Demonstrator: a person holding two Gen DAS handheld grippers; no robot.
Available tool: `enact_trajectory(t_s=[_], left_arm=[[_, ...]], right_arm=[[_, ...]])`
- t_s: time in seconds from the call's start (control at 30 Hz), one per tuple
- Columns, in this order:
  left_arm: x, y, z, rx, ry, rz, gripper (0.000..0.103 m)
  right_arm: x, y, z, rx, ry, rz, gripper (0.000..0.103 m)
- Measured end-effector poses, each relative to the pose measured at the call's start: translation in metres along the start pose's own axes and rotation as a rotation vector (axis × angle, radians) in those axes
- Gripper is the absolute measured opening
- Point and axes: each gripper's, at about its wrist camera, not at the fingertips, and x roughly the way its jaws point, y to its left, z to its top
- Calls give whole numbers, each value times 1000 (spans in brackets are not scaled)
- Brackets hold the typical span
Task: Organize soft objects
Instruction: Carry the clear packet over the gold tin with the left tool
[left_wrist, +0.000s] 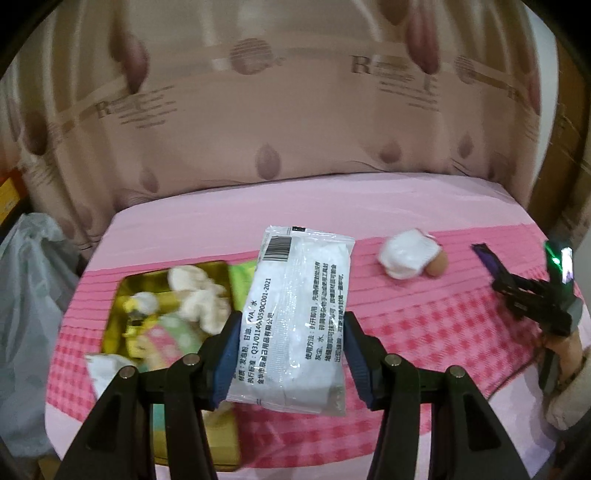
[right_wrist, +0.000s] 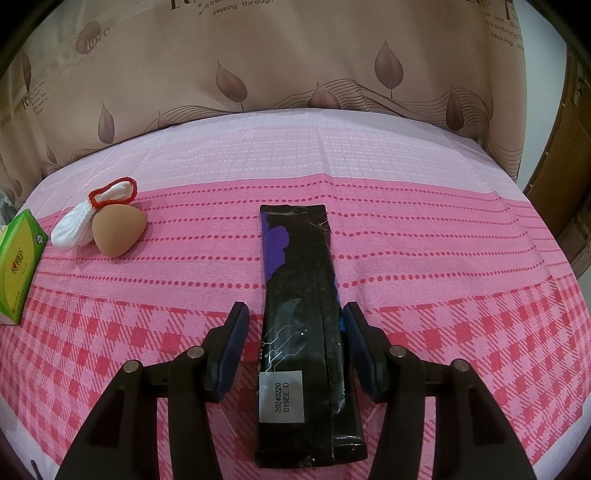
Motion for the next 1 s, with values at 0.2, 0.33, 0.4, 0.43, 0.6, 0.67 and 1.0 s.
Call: enact_trajectory(t_s=[0.2, 0.33, 0.4, 0.43, 0.6, 0.67, 1.0], left_arm=[[4, 41, 0, -52, 11, 71, 53], [11, 65, 0, -90, 27, 98, 53], [15, 77, 0, -104, 37, 121, 53], [17, 82, 0, -112, 42, 127, 53], [27, 111, 2, -177, 67, 151, 53], [32, 119, 3, -190, 82, 157, 53], [68, 149, 5, -233, 158, 181, 54]], right_arm=[[0, 0, 0, 0, 0, 0, 51], [0, -1, 0, -2, 0, -1, 51], [0, 0, 0, -2, 0, -2, 51], [0, -1, 0, -3, 0, -2, 51], [0, 1, 0, -4, 0, -3, 51], [0, 0, 0, -4, 0, -3, 51], [0, 0, 0, -4, 0, -4, 51]])
